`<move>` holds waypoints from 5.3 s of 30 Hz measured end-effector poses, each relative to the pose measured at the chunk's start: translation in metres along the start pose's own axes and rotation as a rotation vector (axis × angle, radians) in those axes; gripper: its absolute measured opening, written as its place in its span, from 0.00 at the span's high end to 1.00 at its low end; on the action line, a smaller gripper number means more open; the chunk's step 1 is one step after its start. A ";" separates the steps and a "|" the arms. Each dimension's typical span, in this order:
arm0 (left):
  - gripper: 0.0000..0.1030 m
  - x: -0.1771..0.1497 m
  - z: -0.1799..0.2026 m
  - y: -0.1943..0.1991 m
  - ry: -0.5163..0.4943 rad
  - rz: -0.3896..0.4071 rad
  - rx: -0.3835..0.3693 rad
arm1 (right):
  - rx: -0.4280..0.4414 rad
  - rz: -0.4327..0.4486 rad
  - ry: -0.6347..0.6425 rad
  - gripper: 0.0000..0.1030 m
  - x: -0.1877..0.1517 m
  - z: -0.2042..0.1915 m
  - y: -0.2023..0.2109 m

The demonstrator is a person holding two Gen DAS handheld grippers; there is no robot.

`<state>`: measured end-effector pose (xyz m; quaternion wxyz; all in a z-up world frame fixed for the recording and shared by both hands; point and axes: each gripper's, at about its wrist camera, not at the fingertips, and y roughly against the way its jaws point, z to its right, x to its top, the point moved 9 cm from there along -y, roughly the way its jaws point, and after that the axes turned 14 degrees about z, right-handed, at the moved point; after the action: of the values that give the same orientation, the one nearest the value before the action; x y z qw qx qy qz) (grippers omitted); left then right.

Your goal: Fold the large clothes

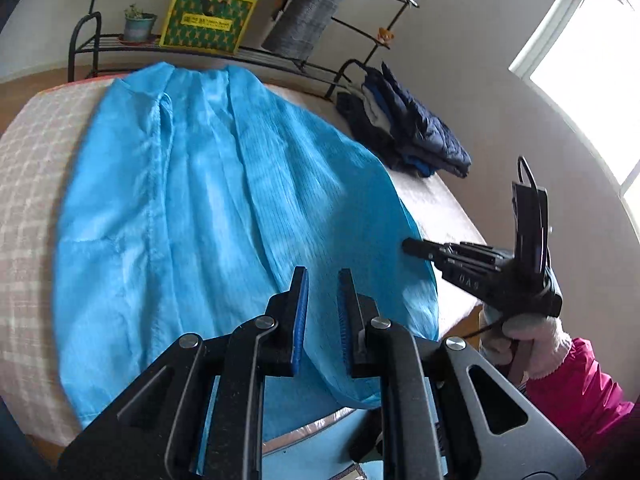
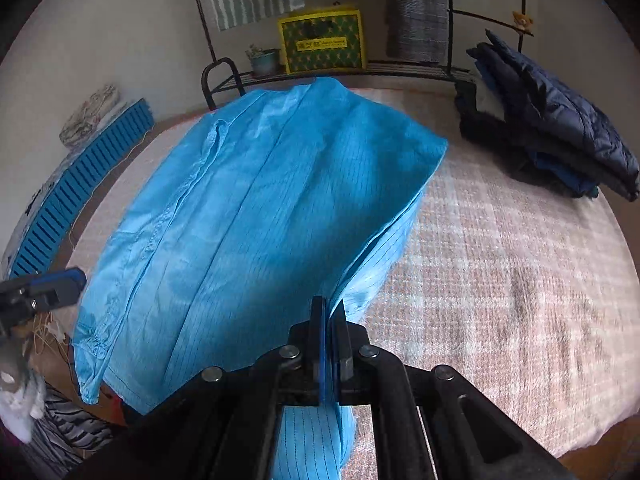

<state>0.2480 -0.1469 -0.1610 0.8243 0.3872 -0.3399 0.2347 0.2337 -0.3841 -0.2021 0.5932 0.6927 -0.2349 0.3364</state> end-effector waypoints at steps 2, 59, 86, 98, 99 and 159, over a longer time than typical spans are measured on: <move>0.88 0.018 -0.020 0.013 0.033 0.051 0.026 | -0.007 0.015 0.091 1.00 0.008 -0.022 0.000; 0.75 -0.034 -0.084 -0.011 0.214 -0.082 0.094 | 0.753 -0.195 -0.192 0.70 -0.102 -0.127 0.046; 0.75 -0.046 -0.084 -0.016 0.188 -0.116 0.105 | 0.729 -0.174 -0.002 0.96 -0.092 -0.173 0.027; 0.75 -0.041 -0.066 -0.028 0.184 -0.122 0.072 | 0.468 0.005 -0.154 0.48 -0.070 -0.081 0.021; 0.75 -0.039 -0.064 -0.028 0.179 -0.117 0.070 | 0.485 -0.013 -0.173 0.51 -0.072 -0.084 0.012; 0.60 -0.084 -0.201 0.053 0.178 -0.069 0.326 | 0.400 -0.012 0.025 0.74 -0.068 -0.067 0.017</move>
<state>0.2342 0.0344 -0.2924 0.7852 0.5046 -0.2094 0.2915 0.1634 -0.3261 -0.2372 0.4488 0.7938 -0.1520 0.3811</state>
